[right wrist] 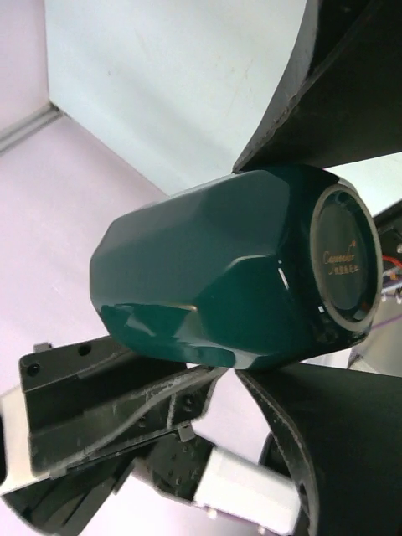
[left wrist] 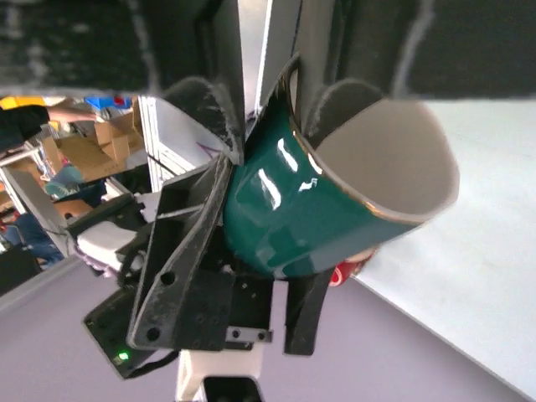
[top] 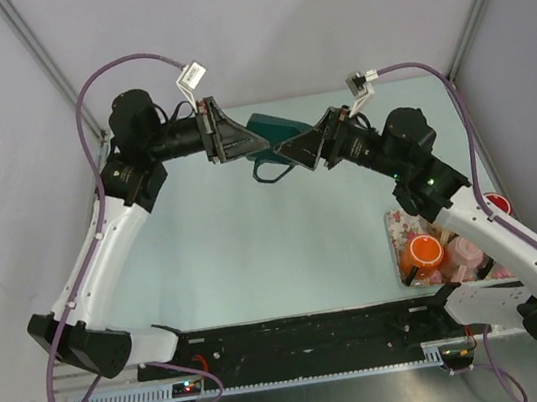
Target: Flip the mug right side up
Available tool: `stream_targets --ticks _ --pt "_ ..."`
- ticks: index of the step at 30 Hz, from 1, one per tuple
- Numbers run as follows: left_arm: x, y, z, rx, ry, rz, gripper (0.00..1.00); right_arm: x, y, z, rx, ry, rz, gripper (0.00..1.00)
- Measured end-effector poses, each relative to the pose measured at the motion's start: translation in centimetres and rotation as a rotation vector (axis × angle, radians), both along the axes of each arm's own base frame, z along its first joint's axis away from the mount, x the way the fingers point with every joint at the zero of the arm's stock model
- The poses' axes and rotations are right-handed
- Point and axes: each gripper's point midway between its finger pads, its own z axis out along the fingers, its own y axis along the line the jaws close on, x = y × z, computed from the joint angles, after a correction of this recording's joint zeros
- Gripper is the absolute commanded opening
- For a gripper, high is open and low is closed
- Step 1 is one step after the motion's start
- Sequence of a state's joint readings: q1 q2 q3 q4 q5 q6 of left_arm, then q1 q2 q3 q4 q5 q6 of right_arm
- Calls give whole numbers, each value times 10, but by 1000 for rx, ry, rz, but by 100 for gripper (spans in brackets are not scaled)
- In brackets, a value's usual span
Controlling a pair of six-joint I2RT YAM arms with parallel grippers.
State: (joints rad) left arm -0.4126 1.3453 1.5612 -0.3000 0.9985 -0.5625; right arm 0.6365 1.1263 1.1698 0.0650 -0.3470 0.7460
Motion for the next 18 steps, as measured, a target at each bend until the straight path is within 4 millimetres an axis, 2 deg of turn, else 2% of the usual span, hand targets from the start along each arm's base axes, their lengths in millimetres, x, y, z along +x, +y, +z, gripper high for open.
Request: stream_targets --ticks 2,3,4,6,7,8,10,11,17,18 --pt "-4 -2 6 -46 50 -33 3 -2 3 5 10 -18 19 0" --pt "-7 -3 9 -69 72 -58 2 -4 3 8 18 -26 35 11" --pt "-9 -2 12 -85 84 -76 1 -4 4 10 21 -30 41 25" --pt "-11 0 17 -115 101 -103 0 -6 5 13 21 -40 57 68" --pt "-11 1 17 -124 105 -105 0 -6 5 13 18 -43 57 84" --pt "-8 3 15 -129 112 -95 0 -4 6 12 10 -44 55 91" --pt "2 9 6 -120 131 -61 0 3 8 3 -19 -22 42 98" --pt "7 9 -1 -103 140 -35 0 11 8 -9 -52 -4 10 98" --pt "41 19 -72 119 114 163 0 37 -1 -84 -262 136 -116 99" --pt "55 28 -89 192 81 254 0 41 -8 -96 -304 155 -148 99"
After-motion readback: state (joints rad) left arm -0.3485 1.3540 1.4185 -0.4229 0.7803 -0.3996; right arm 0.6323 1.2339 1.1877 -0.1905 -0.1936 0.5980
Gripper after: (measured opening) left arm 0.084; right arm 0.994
